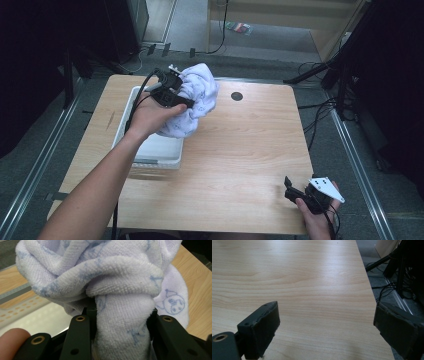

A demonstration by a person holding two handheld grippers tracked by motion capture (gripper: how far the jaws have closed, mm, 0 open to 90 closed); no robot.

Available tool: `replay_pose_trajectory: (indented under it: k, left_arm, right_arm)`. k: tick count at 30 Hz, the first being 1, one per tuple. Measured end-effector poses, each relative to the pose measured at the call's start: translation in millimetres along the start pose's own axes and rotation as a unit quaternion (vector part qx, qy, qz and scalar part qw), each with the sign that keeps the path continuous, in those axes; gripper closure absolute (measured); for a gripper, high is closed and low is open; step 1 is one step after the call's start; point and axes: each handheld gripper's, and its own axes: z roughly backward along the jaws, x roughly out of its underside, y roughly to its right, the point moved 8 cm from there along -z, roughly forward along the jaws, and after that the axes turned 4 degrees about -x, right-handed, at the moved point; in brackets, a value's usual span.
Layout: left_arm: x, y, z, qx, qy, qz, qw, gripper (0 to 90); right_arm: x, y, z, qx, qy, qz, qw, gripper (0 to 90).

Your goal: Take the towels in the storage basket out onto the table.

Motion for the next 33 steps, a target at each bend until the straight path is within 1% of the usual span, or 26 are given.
replay_pose_trajectory:
  k: [10, 15, 18, 27, 33]
  left_arm:
    - [-4.2, 22.9, -15.0, 0.015, -0.006, -0.012, 0.9998, 63.3]
    - [-6.8, 33.5, -20.7, 0.021, -0.005, -0.014, 0.9997, 63.2]
    - [-7.6, 39.7, -25.1, 0.027, -0.009, -0.016, 0.9995, 63.1]
    - [-7.2, 55.1, -37.7, 0.036, -0.017, -0.024, 0.9989, 63.0]
    - [-6.5, 64.2, -45.4, 0.044, -0.018, -0.022, 0.9986, 63.0]
  right_arm:
    - [0.0, -0.5, 0.0, -0.003, 0.0, 0.001, 1.0, 6.7]
    - [-0.3, -0.6, 0.0, -0.004, 0.001, 0.002, 1.0, 6.7]
    - [-0.4, -0.8, -0.1, -0.004, 0.002, 0.001, 1.0, 6.7]
    - [-0.6, -0.9, 0.0, -0.005, 0.003, 0.002, 1.0, 6.7]
    - [-0.7, -0.7, -0.2, -0.006, 0.004, 0.002, 1.0, 6.7]
